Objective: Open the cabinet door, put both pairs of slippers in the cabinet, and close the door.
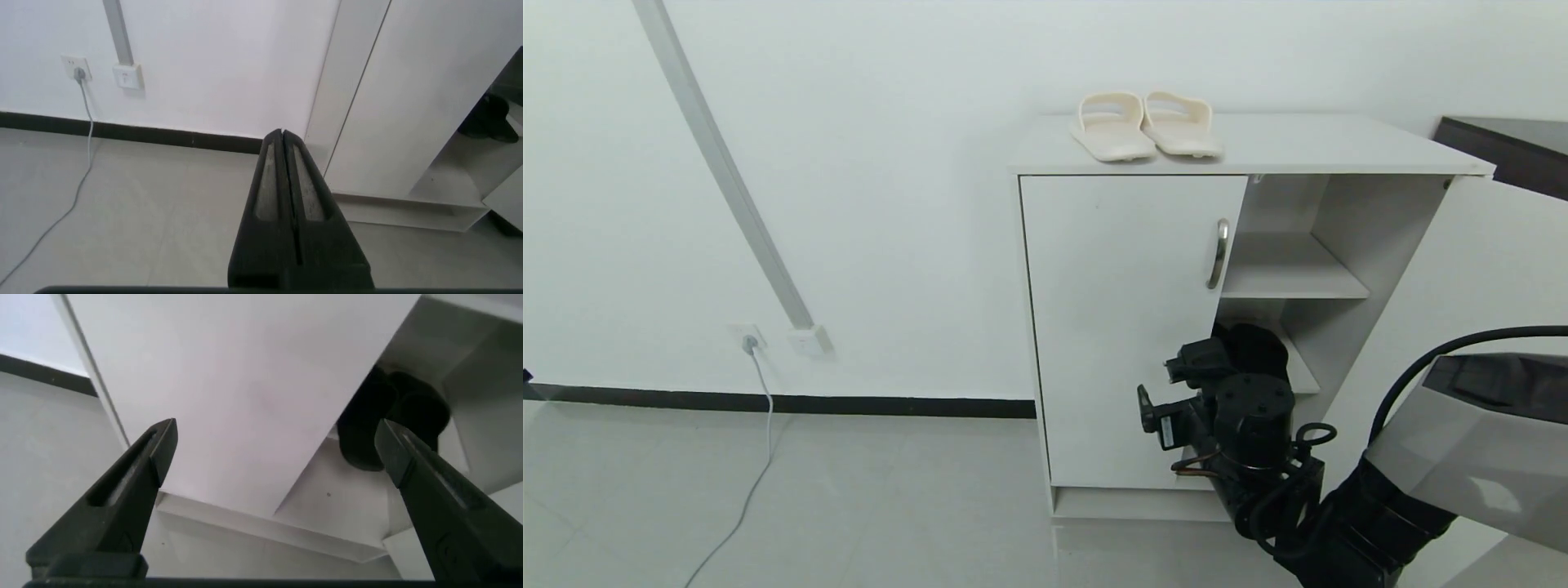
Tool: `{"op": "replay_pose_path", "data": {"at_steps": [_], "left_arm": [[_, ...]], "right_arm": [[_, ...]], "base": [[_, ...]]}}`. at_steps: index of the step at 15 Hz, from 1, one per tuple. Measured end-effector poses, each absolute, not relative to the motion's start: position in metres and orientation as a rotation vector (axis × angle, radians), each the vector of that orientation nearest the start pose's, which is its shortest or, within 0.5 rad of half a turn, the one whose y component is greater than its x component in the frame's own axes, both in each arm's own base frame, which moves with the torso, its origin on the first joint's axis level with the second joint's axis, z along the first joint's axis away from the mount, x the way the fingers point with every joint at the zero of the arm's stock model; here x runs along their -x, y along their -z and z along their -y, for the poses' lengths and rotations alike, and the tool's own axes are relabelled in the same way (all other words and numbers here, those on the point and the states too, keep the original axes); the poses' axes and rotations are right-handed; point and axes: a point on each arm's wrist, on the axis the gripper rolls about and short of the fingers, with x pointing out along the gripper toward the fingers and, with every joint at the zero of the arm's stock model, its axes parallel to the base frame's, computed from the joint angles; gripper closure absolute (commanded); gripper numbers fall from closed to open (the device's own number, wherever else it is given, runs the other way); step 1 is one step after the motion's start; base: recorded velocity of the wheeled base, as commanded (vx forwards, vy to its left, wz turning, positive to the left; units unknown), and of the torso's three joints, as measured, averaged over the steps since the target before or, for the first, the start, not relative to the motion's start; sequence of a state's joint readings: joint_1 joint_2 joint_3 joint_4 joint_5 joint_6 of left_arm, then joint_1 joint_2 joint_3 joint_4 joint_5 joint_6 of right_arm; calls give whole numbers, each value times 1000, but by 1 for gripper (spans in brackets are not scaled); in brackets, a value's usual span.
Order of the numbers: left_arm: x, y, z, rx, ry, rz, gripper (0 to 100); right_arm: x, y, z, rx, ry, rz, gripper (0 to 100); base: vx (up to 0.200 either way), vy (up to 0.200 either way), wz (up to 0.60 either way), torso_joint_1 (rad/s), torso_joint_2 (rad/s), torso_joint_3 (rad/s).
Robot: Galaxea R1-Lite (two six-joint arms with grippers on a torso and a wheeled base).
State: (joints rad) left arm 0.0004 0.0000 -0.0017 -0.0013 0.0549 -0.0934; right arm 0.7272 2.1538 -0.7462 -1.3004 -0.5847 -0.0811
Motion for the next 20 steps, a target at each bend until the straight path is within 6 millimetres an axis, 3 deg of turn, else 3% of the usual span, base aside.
{"op": "replay_pose_path", "data": {"at_steps": [20], "left_arm": [[23,-76,-1,93,-54,5,100]], "right_arm": [[-289,-73,-232,145,-126,-78,0]], "base": [[0,0,0,201,-517,-319]]}}
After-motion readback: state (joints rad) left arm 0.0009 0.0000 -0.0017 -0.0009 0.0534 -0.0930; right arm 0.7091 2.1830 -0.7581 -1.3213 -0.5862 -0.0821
